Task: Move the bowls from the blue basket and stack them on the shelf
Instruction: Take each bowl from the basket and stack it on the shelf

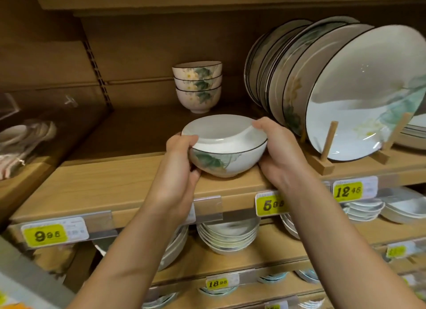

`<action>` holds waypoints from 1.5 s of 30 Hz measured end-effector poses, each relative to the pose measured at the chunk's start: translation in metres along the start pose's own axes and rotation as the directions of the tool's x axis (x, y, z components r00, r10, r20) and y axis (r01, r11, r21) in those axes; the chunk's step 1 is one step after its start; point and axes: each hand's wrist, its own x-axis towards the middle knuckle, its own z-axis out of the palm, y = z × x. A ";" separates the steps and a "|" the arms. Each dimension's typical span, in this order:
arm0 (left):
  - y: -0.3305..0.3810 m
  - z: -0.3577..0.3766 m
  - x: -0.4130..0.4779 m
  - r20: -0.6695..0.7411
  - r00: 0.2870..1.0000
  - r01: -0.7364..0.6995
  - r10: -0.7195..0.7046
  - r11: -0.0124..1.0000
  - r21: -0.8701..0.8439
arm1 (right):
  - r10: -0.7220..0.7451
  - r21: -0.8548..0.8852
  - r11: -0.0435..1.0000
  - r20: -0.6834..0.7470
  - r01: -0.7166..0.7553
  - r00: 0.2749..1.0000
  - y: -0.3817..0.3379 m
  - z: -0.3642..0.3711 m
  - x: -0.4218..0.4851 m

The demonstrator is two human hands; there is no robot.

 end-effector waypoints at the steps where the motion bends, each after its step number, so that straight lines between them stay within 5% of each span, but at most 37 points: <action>1: 0.002 -0.003 -0.002 -0.014 1.000 -0.025 0.025 1.000 0.013 | 0.014 -0.004 1.000 -0.015 -0.014 1.000 -0.003 -0.004 0.003; 4: 0.014 -0.006 0.003 -0.082 0.993 -0.078 0.079 0.997 0.010 | -0.030 0.015 0.999 -0.026 0.030 0.999 0.003 -0.013 0.004; 8: 0.016 0.005 0.003 0.011 0.997 -0.083 0.083 0.995 0.048 | -0.100 -0.144 0.982 0.128 0.118 0.987 0.016 -0.007 -0.002; 16: 0.009 -0.017 0.002 0.107 0.988 -0.122 0.111 0.988 0.093 | 0.007 0.034 0.999 0.163 -0.013 0.987 0.008 -0.017 0.010; 23: 0.020 -0.046 0.010 0.311 0.950 -0.097 0.008 0.957 0.273 | -0.026 0.030 0.999 0.468 0.014 0.883 0.000 -0.052 0.013; 29: 0.042 -0.042 0.014 0.303 0.948 -0.187 0.093 0.935 0.300 | -0.111 0.107 0.993 0.592 0.058 0.798 -0.008 -0.037 0.015; 39: 0.110 -0.015 0.078 0.290 0.904 -0.397 0.314 0.869 0.296 | -0.224 0.116 0.975 0.497 0.192 0.838 -0.067 0.039 0.068; 45: 0.122 -0.007 0.122 0.306 0.880 -0.445 0.363 0.855 0.265 | -0.322 0.232 0.944 0.504 0.234 0.802 -0.074 0.077 0.103</action>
